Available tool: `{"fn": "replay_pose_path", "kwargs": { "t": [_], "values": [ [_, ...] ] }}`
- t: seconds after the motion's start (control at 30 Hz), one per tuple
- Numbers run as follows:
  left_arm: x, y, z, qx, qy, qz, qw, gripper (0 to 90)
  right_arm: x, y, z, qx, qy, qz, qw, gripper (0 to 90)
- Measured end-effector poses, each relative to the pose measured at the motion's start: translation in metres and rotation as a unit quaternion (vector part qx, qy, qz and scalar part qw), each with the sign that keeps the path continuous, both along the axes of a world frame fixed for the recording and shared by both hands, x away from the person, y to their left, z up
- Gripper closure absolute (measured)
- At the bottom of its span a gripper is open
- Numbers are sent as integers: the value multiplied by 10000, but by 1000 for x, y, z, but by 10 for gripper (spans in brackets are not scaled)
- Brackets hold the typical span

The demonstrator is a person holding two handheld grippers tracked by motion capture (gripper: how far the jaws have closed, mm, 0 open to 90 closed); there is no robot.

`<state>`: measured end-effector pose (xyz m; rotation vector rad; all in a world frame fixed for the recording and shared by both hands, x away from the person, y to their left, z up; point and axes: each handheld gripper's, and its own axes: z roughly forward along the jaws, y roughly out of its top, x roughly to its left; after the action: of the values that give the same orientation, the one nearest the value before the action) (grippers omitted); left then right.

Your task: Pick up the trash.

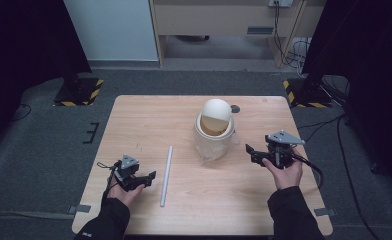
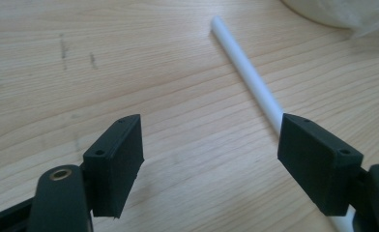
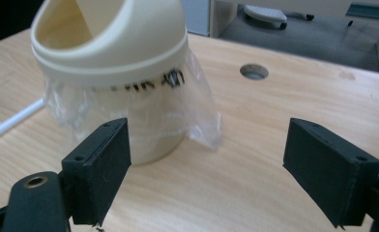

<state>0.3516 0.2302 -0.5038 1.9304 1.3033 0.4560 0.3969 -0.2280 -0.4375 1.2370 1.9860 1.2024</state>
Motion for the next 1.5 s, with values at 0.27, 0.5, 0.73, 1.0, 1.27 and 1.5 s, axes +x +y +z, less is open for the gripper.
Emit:
{"fn": "replay_pose_path", "kwargs": {
  "t": [0.27, 0.5, 0.73, 1.0, 1.27, 1.5],
  "values": [
    [-7, -28, -2, 83, 82, -322, 9994, 273, -1, -3, -18, -264, 234, 98, 9993, 170],
    [-7, -41, -4, 295, 156, -405, 9986, 317, 0, -3, -30, -457, 406, 120, 9981, 162],
    [-6, -46, -9, 606, 344, -466, 9965, 387, 1, -2, -33, -495, 443, 93, 9977, 155],
    [-5, -44, -12, 808, 476, -460, 9945, 473, 2, 0, -34, -647, 569, 180, 9961, 147],
    [-3, -39, -12, 825, 622, -364, 9940, 586, 2, 0, -35, -653, 530, 194, 9963, 153],
    [-2, -36, -11, 877, 649, -352, 9934, 678, 1, -1, -34, -609, 463, 133, 9970, 169]
  ]
}}
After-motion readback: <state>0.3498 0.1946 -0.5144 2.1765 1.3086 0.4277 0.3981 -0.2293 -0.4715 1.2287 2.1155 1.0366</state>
